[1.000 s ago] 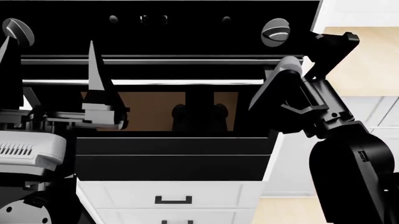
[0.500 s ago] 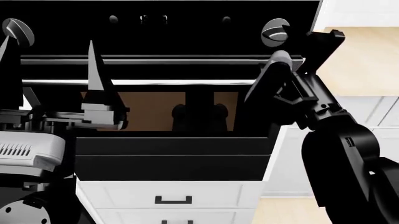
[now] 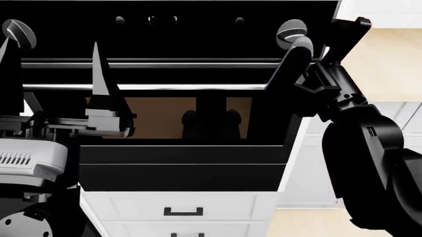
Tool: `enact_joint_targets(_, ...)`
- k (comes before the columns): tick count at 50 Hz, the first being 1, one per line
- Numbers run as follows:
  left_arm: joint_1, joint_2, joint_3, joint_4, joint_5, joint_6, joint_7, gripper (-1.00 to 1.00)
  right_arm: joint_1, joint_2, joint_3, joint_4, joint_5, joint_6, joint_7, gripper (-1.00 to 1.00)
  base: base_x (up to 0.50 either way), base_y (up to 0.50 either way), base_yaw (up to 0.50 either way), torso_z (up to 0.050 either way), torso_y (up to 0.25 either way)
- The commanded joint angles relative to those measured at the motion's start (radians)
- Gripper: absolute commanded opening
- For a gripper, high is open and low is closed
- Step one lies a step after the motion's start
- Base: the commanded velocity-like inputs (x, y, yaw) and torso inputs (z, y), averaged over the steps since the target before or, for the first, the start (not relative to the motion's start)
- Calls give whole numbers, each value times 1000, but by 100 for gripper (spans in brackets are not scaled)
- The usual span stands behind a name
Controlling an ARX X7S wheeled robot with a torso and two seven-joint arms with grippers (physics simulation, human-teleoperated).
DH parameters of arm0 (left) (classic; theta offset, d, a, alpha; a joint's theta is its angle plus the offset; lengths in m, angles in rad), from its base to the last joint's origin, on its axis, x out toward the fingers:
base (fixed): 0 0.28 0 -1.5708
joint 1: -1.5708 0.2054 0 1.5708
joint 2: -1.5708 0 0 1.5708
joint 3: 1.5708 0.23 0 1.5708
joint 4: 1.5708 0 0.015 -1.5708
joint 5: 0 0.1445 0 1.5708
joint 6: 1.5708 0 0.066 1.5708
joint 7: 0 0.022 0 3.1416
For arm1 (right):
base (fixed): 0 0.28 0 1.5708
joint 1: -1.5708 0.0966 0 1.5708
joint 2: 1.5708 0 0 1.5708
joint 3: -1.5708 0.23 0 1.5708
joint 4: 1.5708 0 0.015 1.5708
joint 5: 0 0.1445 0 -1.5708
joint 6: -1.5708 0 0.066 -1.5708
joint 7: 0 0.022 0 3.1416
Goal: Preheat the oven by turning the temperature knob.
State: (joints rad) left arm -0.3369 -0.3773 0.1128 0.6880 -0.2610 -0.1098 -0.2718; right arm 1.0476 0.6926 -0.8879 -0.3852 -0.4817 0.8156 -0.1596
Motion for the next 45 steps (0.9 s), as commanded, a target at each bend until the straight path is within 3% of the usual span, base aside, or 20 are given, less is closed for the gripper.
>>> enact_joint_targets(1, -1, -4, 1, 3, -3, -1, -4, 100, 21, -13, -5, 57, 3, -13, -1, 100, 0, 0, 0, 0, 0)
enact_joint_targets(22, -1, -8, 6, -2, -6, 4, -8, 100, 31, -46, -23, 175, 26, -137, 50, 100, 0, 0, 0, 0, 0)
enact_joint_targets(45, -2, -14, 9, -5, -8, 7, -15, 100, 26, -58, -37, 235, 39, -141, 32, 100, 0, 0, 0, 0, 0)
